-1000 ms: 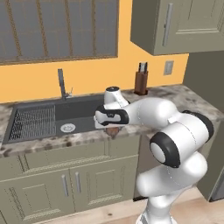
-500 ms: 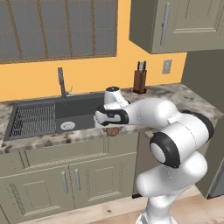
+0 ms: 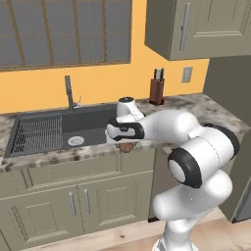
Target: Turn on the sink faucet. Then move the potato from the counter to the sink. Turn off the sink. Move the vegetable from the sink to the pot next to the stove. Finally move the pot to the front left burner.
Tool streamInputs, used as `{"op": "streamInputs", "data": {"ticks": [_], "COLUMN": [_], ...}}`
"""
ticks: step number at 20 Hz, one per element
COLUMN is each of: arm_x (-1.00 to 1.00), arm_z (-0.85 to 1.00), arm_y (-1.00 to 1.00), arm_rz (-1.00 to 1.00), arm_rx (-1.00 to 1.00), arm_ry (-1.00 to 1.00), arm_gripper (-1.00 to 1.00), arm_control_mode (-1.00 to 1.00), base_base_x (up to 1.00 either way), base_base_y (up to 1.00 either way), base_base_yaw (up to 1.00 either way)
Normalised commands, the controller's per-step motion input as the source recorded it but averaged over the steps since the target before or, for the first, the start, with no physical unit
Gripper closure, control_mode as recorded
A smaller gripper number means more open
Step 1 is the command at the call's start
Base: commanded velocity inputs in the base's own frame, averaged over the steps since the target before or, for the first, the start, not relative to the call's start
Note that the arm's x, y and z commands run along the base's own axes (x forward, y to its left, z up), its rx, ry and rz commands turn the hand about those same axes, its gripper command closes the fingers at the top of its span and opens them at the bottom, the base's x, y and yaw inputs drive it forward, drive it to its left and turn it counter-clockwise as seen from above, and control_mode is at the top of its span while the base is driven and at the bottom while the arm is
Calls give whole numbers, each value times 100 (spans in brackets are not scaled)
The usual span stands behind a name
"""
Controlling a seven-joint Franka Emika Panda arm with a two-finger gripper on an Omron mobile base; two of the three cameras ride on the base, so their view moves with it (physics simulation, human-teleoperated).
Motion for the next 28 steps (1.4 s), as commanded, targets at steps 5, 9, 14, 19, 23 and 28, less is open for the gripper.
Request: {"op": "streamInputs", "data": {"ticks": [5,9,14,19,23,28], "arm_x": [0,0,0,0,0,0], "arm_z": [0,0,0,0,0,0], "arm_y": [0,0,0,0,0,0], "arm_rz": [0,0,0,0,0,0], "arm_rx": [0,0,0,0,0,0], "arm_ry": [0,0,0,0,0,0], "arm_gripper": [100,100,100,100,100,100], "arm_control_mode": [100,100,100,100,100,100], "base_base_x": [-10,-23,-13,-12,-13,-14], "base_base_y": [2,-2,-9,-9,-9,-10], "base_base_yaw": [5,26,37,36,36,36]}}
